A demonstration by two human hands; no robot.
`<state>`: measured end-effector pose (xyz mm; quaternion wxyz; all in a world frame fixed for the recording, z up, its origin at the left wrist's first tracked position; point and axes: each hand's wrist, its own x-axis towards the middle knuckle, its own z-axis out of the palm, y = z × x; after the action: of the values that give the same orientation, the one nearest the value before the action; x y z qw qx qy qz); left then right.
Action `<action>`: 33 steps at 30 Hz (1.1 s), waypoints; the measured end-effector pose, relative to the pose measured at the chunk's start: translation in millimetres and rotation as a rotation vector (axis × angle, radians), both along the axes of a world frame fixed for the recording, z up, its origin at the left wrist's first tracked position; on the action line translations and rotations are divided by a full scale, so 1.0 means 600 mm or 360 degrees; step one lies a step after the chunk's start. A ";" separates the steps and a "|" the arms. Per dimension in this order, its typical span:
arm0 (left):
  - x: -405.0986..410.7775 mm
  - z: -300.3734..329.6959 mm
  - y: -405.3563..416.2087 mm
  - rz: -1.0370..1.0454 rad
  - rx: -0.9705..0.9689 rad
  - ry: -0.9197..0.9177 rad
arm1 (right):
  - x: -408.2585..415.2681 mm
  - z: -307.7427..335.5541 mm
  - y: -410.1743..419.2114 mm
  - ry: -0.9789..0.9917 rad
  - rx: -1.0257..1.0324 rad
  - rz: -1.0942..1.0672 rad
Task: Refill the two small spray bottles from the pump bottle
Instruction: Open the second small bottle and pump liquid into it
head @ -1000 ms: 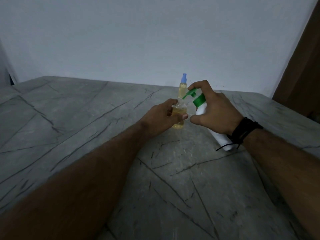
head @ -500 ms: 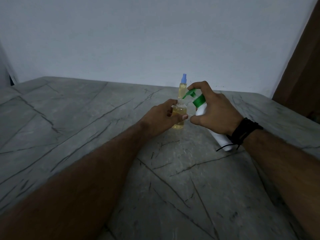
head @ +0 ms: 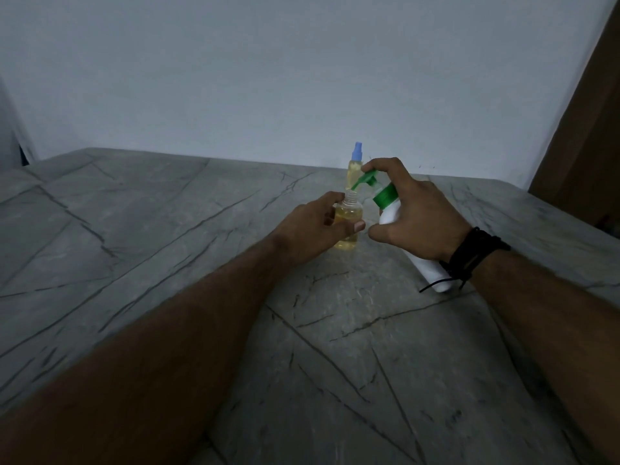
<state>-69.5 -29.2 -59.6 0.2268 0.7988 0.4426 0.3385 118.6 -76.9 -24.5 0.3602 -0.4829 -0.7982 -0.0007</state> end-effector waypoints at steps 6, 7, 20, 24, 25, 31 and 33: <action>0.001 -0.001 0.002 0.0011 0.0030 0.0034 | 0.000 0.001 0.000 0.0007 -0.0013 0.0001; 0.001 -0.001 0.002 0.0005 0.0026 0.0029 | 0.001 0.001 0.000 0.0001 -0.0014 -0.0002; -0.001 -0.001 0.001 0.0009 0.0036 0.0002 | 0.002 0.001 0.000 0.0034 -0.0017 0.0032; -0.001 -0.001 0.002 0.0011 0.0012 0.0023 | 0.003 0.002 0.001 0.0025 -0.0011 0.0033; -0.001 -0.001 0.002 0.0011 0.0009 0.0024 | 0.003 0.002 0.001 0.0029 -0.0017 0.0030; -0.001 0.000 0.004 0.0014 -0.0010 0.0035 | 0.001 0.002 0.000 0.0045 0.0011 0.0010; -0.002 0.000 0.004 0.0008 -0.0005 0.0028 | 0.002 0.001 0.000 0.0032 0.0015 0.0011</action>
<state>-70.7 -26.8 -59.4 0.2233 0.8003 0.4472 0.3312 119.6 -77.0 -23.9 0.3705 -0.4784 -0.7962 0.0015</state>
